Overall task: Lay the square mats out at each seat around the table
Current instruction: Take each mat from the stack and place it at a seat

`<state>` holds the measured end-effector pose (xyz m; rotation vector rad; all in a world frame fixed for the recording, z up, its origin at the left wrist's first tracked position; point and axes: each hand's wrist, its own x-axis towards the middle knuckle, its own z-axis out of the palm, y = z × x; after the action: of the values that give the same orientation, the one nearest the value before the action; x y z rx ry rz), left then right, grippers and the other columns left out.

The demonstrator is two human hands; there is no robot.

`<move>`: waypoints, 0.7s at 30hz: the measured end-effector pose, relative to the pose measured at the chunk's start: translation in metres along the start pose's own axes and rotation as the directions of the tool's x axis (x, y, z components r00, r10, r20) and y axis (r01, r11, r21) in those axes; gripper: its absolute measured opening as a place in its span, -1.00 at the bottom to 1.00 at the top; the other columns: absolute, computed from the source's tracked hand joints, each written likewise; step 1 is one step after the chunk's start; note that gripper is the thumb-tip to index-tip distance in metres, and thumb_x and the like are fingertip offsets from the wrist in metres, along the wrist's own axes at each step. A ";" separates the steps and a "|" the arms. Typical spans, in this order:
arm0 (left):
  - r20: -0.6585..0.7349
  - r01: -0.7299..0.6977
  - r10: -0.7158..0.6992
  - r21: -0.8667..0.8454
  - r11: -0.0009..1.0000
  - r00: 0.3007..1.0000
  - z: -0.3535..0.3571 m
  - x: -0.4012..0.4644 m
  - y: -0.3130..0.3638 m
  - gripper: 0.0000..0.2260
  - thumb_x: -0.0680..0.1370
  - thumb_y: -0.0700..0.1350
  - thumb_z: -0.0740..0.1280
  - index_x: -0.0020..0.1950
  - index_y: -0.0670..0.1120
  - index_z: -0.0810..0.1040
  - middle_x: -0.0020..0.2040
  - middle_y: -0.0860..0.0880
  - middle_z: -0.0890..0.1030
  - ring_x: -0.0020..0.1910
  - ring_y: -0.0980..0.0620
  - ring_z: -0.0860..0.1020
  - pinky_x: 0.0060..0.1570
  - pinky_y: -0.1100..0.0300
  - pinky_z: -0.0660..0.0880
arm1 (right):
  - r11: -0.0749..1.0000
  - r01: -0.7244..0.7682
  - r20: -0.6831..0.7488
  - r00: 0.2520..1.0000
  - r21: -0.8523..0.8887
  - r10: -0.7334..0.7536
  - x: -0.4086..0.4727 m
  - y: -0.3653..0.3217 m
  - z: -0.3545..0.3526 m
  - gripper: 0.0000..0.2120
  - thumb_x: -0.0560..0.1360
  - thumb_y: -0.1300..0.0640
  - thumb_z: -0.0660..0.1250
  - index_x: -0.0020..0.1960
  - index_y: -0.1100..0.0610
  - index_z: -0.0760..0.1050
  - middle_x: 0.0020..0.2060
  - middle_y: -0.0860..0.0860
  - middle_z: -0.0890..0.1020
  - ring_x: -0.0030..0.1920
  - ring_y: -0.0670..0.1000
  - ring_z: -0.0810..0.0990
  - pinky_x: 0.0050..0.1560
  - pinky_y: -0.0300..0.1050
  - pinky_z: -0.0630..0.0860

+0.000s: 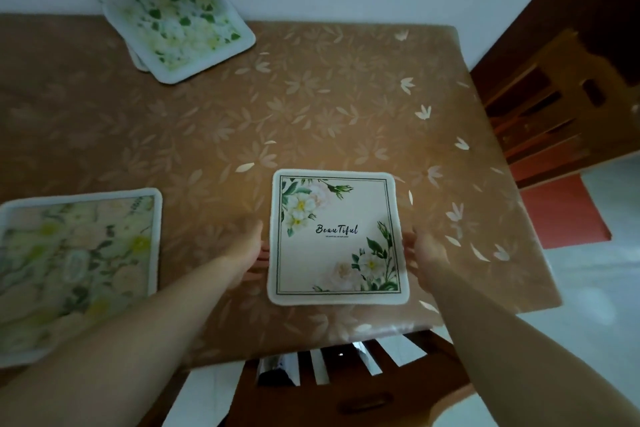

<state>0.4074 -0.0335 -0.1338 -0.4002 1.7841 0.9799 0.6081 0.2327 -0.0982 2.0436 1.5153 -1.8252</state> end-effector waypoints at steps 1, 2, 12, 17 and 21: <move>0.003 0.014 -0.014 -0.006 1.000 1.000 0.002 -0.002 -0.006 -0.35 0.68 0.32 -0.02 0.05 -0.17 0.63 0.02 -0.16 0.70 0.03 -0.12 0.64 0.05 -0.04 0.54 | 1.000 0.009 0.012 1.000 -0.030 -0.008 0.004 -0.001 -0.003 -0.70 0.55 -0.06 0.18 -0.04 0.14 0.55 -0.12 0.13 0.55 -0.09 0.12 0.48 0.10 0.16 0.55; 0.003 0.027 -0.027 -0.018 0.999 1.000 0.004 -0.004 -0.010 -0.34 0.67 0.33 -0.02 0.05 -0.17 0.63 0.01 -0.16 0.70 0.02 -0.12 0.64 0.03 -0.03 0.53 | 0.998 0.016 0.025 1.000 -0.056 -0.014 0.009 -0.002 -0.006 -0.69 0.58 -0.06 0.18 -0.04 0.15 0.55 -0.13 0.14 0.55 -0.10 0.12 0.48 0.09 0.16 0.55; -0.117 0.015 -0.051 -0.285 0.958 0.992 0.044 -0.032 -0.030 -0.33 0.61 0.39 0.07 0.28 -0.17 0.57 0.15 -0.18 0.66 0.14 -0.16 0.62 0.22 -0.10 0.54 | 0.987 0.087 0.172 0.983 -0.138 -0.062 0.040 -0.002 -0.030 -0.69 0.47 -0.09 0.26 -0.21 0.15 0.56 -0.30 0.14 0.56 -0.32 0.11 0.52 -0.27 0.03 0.48; -0.212 -0.090 0.008 -0.377 0.922 0.977 0.077 -0.045 -0.032 -0.31 0.58 0.41 0.12 0.39 -0.11 0.54 0.17 -0.19 0.66 0.12 -0.18 0.61 0.28 -0.11 0.52 | 0.971 0.115 0.277 0.959 -0.209 -0.055 0.052 -0.004 -0.052 -0.53 0.51 -0.28 0.14 -0.31 0.06 0.52 -0.30 0.15 0.59 -0.29 0.17 0.58 -0.18 0.15 0.57; -0.285 -0.161 0.044 -0.401 0.902 0.957 0.091 -0.057 -0.033 -0.46 0.59 0.38 0.16 0.32 0.03 0.56 -0.03 -0.13 0.68 -0.09 -0.09 0.60 0.14 -0.04 0.55 | 0.949 0.193 0.359 0.929 -0.249 -0.095 0.051 -0.007 -0.058 -0.50 0.53 -0.25 0.07 -0.22 0.06 0.59 -0.09 0.19 0.62 -0.09 0.25 0.63 0.10 0.33 0.64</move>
<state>0.5101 0.0066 -0.1112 -0.7460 1.8422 1.4537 0.6402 0.3018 -0.1146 1.4354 1.7357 -1.7697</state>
